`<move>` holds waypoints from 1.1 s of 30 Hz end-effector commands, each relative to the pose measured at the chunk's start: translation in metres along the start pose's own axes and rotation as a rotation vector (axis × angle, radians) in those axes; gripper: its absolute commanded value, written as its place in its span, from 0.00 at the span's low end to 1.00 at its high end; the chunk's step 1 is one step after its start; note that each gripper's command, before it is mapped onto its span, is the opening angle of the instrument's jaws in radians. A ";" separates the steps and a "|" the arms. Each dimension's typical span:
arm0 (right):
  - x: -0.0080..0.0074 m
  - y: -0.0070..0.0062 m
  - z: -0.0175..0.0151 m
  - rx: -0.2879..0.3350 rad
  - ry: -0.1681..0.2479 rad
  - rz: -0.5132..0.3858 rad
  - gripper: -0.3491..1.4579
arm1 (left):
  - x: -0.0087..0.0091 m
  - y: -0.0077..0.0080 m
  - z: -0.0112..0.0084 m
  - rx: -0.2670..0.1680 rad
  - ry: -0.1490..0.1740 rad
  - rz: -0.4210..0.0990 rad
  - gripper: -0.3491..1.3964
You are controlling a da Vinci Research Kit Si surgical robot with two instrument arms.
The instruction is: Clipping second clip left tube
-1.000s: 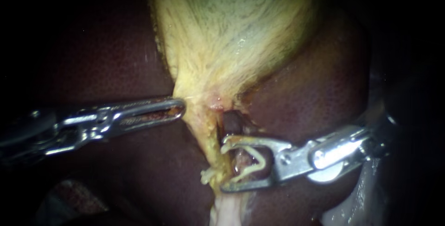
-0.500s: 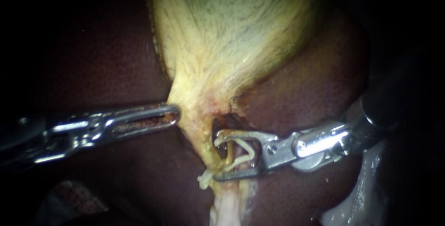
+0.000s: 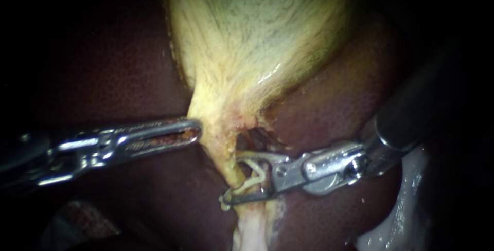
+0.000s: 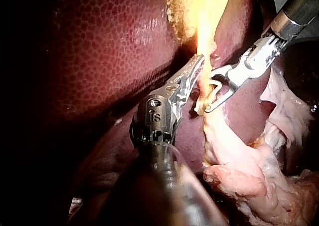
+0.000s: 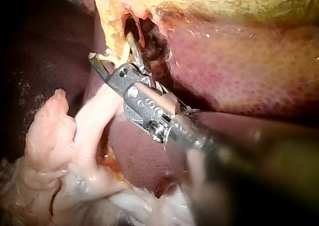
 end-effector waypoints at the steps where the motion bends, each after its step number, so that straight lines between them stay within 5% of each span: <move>1: 0.0002 0.0000 0.0004 0.028 0.000 -0.007 0.49 | 0.0001 0.0000 0.0002 -0.002 0.000 -0.001 0.00; 10: 0.0007 0.0003 0.0013 0.042 -0.016 -0.016 0.42 | 0.0001 -0.0001 0.0004 -0.003 0.000 -0.001 0.00; 12: 0.0007 0.0003 0.0010 0.045 -0.030 -0.015 0.34 | 0.0001 -0.0001 0.0004 -0.003 0.000 -0.001 0.00; 15: 0.0007 0.0002 0.0001 0.035 -0.055 0.039 0.01 | 0.0001 -0.0001 0.0004 -0.003 0.000 0.000 0.00; 33: 0.0007 0.0005 -0.0007 0.034 -0.075 0.113 0.00 | 0.0001 0.0000 0.0007 -0.003 0.000 0.000 0.00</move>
